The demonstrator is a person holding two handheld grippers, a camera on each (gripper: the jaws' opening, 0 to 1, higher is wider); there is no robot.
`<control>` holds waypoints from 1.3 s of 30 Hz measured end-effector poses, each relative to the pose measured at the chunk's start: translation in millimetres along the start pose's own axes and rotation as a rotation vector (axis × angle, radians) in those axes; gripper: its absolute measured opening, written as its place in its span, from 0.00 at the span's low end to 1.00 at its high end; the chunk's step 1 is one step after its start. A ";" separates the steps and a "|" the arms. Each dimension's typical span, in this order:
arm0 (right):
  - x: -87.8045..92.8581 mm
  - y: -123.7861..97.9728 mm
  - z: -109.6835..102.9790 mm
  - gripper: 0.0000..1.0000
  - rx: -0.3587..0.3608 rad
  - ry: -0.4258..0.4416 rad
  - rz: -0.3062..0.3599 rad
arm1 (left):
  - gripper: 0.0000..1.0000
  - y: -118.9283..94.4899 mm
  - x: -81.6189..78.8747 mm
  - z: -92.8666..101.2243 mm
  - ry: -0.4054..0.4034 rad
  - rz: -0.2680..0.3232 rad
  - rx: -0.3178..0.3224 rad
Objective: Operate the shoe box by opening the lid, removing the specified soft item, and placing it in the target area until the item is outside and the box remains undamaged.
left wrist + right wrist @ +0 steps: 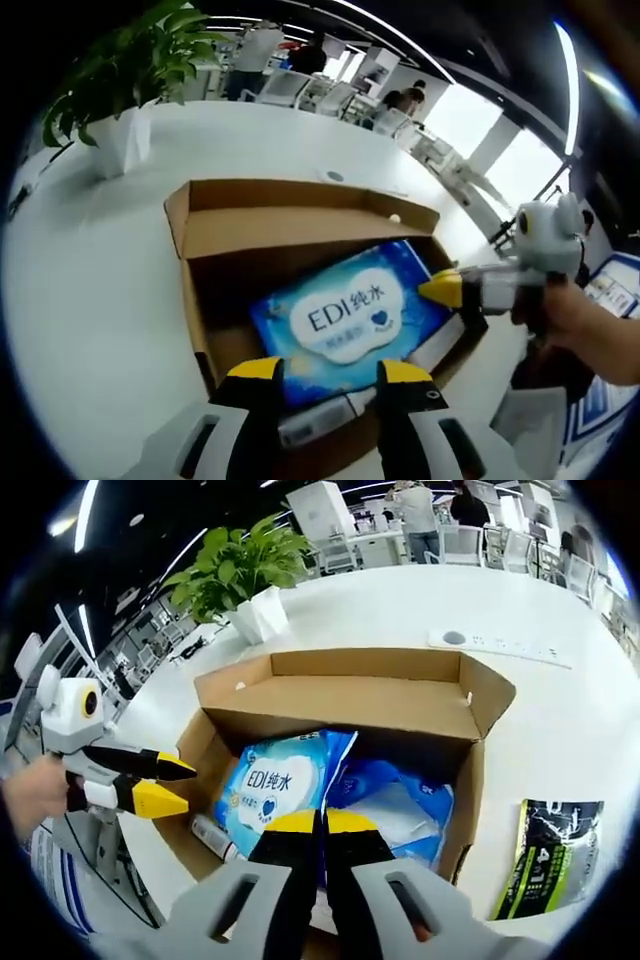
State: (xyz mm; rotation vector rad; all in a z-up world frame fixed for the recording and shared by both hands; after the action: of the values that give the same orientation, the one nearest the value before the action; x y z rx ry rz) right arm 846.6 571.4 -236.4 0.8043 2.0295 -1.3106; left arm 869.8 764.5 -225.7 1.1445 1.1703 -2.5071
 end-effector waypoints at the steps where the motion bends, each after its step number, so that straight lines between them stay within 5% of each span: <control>1: -0.1 -0.9 0.6 0.00 0.001 0.001 0.001 | 0.38 0.6 -0.2 0.5 0.000 0.001 0.002; 18: -2.8 -28.8 9.1 0.00 0.016 0.006 0.019 | 0.38 23.2 4.4 -2.0 -0.127 -0.019 0.079; 27: -1.1 -29.1 18.4 0.00 0.021 0.013 0.020 | 0.37 34.4 8.9 8.2 -0.146 -0.036 0.087; 39: 2.9 -27.7 26.6 0.00 0.028 0.007 0.003 | 0.29 47.0 7.4 -1.8 -0.166 -0.048 0.074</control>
State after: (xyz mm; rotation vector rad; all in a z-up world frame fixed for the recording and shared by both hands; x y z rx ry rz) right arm 828.0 538.1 -231.8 0.8250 2.0183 -1.3394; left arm 885.5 734.9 -259.6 0.9135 1.0828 -2.6426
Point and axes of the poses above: the point that each gripper's makers call its tool centre point, and the gripper's own axes: y roughly forward along the fingers, z roughly to its right, x roughly out of its underside, the point moved 6 cm from there along -y, roughly backward along the fingers, and after that the axes turned 10 degrees about z, right-handed, at the moved point
